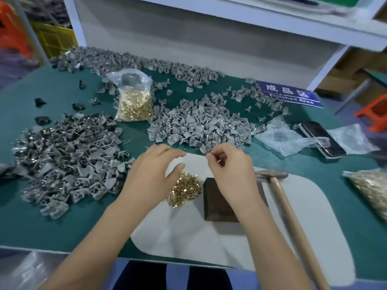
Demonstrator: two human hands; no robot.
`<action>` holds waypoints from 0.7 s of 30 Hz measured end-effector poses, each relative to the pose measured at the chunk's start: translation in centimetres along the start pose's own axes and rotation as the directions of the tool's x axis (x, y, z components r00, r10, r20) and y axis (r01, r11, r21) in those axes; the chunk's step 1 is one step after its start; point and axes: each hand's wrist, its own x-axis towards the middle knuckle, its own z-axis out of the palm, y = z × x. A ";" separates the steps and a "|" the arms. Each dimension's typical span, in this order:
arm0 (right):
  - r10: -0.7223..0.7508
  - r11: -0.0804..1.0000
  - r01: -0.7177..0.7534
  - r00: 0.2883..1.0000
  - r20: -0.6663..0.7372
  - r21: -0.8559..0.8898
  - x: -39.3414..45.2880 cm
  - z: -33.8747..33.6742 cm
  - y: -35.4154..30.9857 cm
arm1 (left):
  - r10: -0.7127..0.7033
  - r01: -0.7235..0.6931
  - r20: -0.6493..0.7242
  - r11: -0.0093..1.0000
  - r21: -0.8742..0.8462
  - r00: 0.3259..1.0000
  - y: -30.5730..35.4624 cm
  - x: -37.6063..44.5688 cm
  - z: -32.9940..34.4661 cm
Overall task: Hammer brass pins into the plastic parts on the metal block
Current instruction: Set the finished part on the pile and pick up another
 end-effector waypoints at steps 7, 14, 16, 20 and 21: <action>0.142 0.931 -0.078 0.977 -0.158 0.356 -0.6 -2.6 4.8 | -0.041 0.017 0.232 0.994 0.106 0.972 2.8 7.5 4.4; 0.168 0.883 -0.041 0.958 -0.234 0.467 -2.2 -3.4 5.9 | -0.107 0.080 0.185 0.986 0.146 0.977 3.3 9.0 6.7; 0.178 0.866 -0.045 0.958 -0.224 0.497 -2.6 -3.4 5.8 | -0.104 0.083 0.174 0.989 0.123 0.979 3.2 9.0 6.7; 0.184 0.829 -0.029 0.957 -0.223 0.559 -3.4 -3.9 5.7 | -0.109 0.109 0.188 0.994 0.007 0.976 3.3 8.4 5.9; 0.187 0.817 -0.027 0.957 -0.221 0.576 -3.6 -4.1 5.6 | -0.107 0.111 0.177 0.994 -0.017 0.978 3.4 8.2 5.6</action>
